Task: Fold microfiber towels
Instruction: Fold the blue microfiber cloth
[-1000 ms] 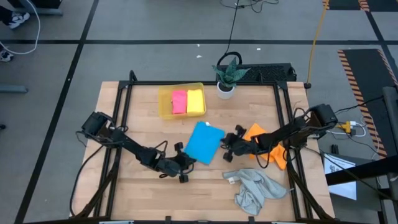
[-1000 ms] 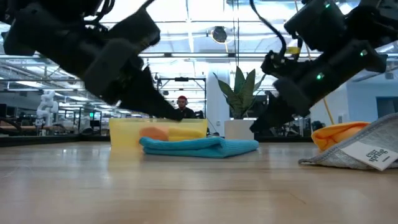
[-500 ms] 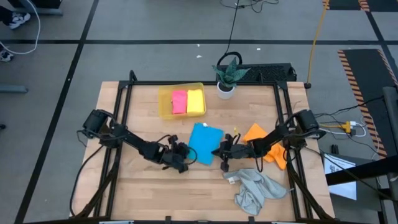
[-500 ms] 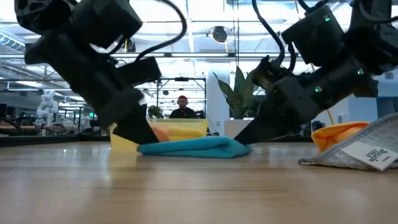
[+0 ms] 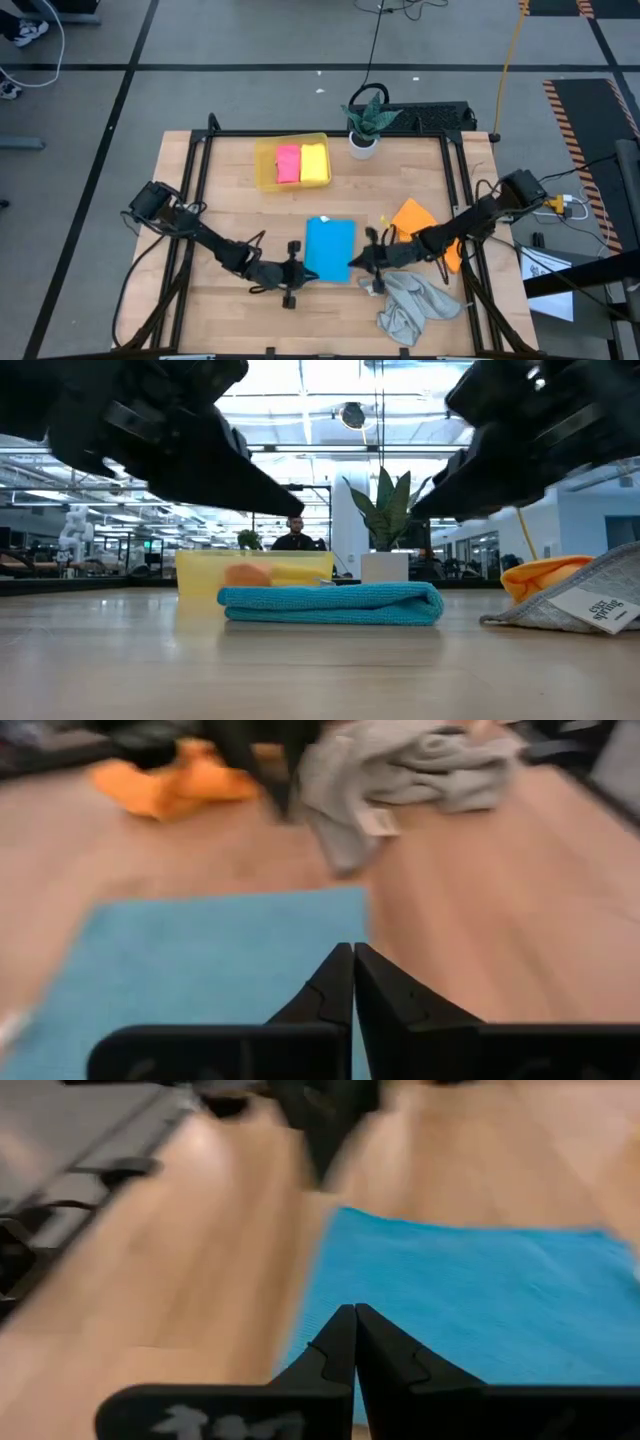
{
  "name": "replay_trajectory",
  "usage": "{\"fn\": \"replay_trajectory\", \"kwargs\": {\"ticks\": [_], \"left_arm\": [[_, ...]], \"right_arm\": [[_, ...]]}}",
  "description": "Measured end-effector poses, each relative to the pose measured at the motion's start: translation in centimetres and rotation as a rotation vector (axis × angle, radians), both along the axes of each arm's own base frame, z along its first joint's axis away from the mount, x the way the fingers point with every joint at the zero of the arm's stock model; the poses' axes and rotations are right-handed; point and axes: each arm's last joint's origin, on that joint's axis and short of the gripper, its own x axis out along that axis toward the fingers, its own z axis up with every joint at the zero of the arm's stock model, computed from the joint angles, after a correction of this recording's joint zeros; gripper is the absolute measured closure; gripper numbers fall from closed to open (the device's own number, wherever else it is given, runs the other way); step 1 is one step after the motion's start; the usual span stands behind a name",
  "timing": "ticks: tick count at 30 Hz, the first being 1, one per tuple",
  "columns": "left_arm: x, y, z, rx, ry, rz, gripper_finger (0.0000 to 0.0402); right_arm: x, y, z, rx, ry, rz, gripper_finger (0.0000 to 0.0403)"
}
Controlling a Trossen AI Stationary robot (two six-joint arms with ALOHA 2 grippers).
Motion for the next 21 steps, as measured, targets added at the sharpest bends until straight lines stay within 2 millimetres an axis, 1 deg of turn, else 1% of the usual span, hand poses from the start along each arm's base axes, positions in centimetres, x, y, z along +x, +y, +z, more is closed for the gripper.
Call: {"fn": "replay_trajectory", "kwargs": {"ticks": [2, 4, 7, 10, 14, 16, 19, 21], "left_arm": [[0.2, 0.5, 0.1, 0.055, -0.021, 0.044, 0.0396], [0.7, 1.6, 0.1, 0.070, -0.021, 0.086, 0.0398], [1.6, 4.1, -0.2, 0.055, 0.019, 0.133, 0.0391], [2.1, 6.5, -0.7, 0.037, 0.082, 0.148, 0.0389], [2.1, 8.9, -1.6, 0.001, 0.168, 0.263, 0.0398], [1.9, 9.8, -2.0, -0.024, 0.214, 0.343, 0.0397], [1.3, 10.5, -2.6, -0.050, 0.271, 0.457, 0.0390], [1.0, 10.7, -2.9, -0.070, 0.309, 0.501, 0.0389]], "right_arm": [[0.2, 1.1, -0.1, 0.003, -0.025, 0.037, 0.0403], [0.7, 2.1, -0.1, 0.004, -0.027, 0.059, 0.0399], [1.8, 3.2, -0.1, -0.017, -0.018, 0.082, 0.0383], [2.9, 3.8, -0.1, -0.050, -0.006, 0.094, 0.0354], [4.3, 4.2, -0.3, -0.099, 0.021, 0.100, 0.0308], [4.8, 4.3, -0.9, -0.128, 0.062, 0.102, 0.0287], [5.2, 4.2, -2.1, -0.171, 0.137, 0.102, 0.0266], [5.2, 3.9, -2.8, -0.199, 0.192, 0.095, 0.0263]]}}
